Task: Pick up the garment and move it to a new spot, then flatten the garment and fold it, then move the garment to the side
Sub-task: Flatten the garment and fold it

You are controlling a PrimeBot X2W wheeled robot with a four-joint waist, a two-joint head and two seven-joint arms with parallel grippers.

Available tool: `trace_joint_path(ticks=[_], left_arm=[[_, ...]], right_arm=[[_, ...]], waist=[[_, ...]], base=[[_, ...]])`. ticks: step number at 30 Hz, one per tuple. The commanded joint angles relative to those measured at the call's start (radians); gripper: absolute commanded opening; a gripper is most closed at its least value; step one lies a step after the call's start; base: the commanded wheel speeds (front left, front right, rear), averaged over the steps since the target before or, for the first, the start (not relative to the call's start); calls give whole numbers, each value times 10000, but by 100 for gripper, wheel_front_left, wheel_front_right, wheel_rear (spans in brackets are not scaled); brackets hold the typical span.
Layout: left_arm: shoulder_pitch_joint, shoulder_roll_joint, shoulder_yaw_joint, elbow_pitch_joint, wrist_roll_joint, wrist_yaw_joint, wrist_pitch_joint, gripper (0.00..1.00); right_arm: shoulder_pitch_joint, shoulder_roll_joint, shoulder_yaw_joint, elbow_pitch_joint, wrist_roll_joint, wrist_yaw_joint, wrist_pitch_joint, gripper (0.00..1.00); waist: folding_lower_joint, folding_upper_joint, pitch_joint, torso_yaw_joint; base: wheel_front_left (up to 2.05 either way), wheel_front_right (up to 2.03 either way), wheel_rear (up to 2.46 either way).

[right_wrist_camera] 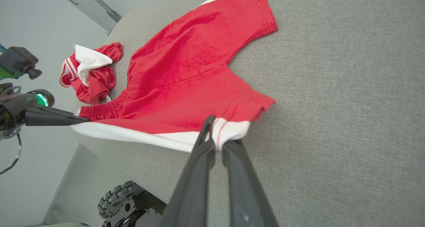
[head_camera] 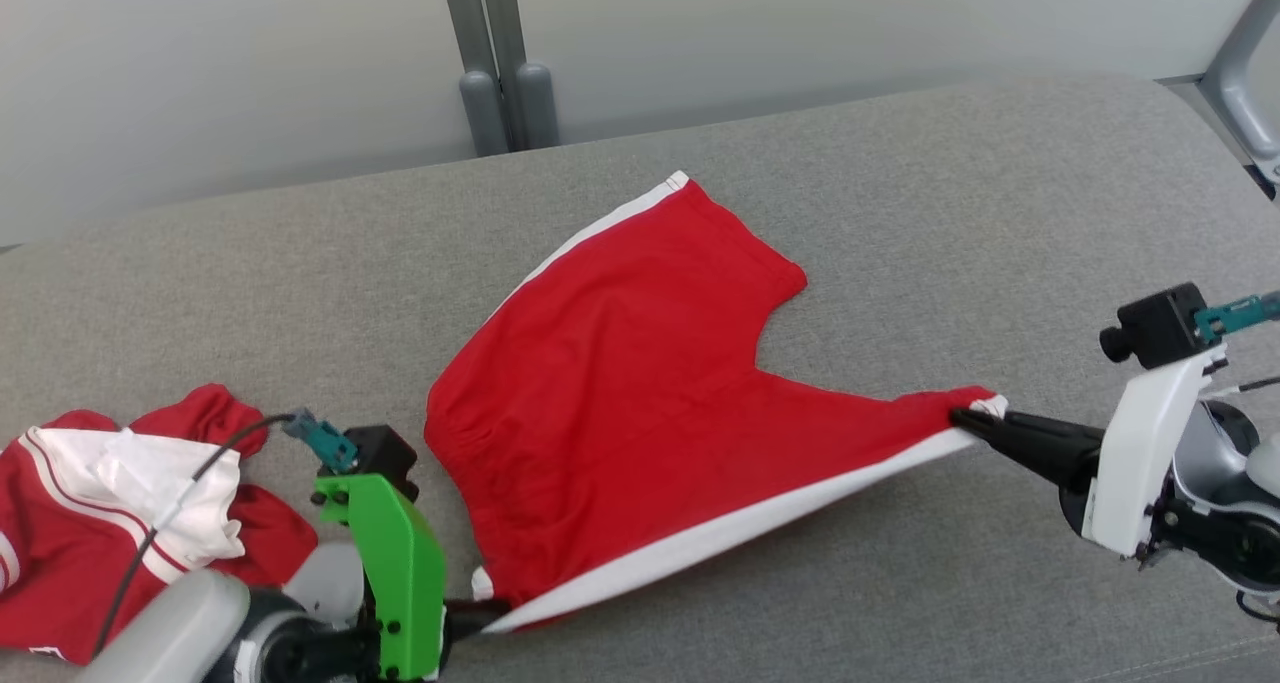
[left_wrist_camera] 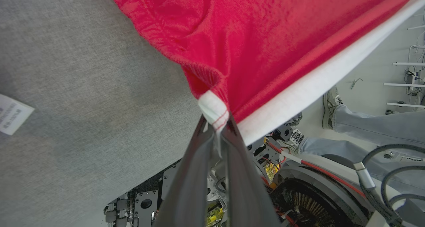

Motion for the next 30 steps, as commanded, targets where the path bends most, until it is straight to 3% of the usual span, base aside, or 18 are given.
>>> trace_joint_path(ticks=[1, 8, 11, 19, 30], left_arm=[[-512, 193, 152, -19, -233, 100, 384, 0], [-2588, 286, 400, 735, -837, 134, 2164, 0], [-3459, 70, 414, 1280, -946, 142, 2630, 0], [-5521, -727, 646, 2566, -770, 197, 2737, 0], [-7142, -1406, 681, 3906, -610, 84, 2704, 0]], right_arm=[[-396, 76, -161, 103, -112, -17, 196, 0], [-2240, 911, -449, 1196, -277, -17, 1763, 0], [-3219, 1443, -602, 2005, -306, -17, 2372, 0], [-5235, 2558, -773, 4159, -681, -17, 3210, 0], [-6912, 3672, -677, 6241, -1162, -17, 3167, 0]], waist=[[0, -1, 396, 176], [0, -1, 1572, 619], [0, -1, 2032, 857], [0, -1, 3212, 1581], [0, -1, 4293, 2145]], base=[[0, 0, 0], [0, 0, 0], [0, 0, 0], [0, 0, 0], [0, 0, 0]])
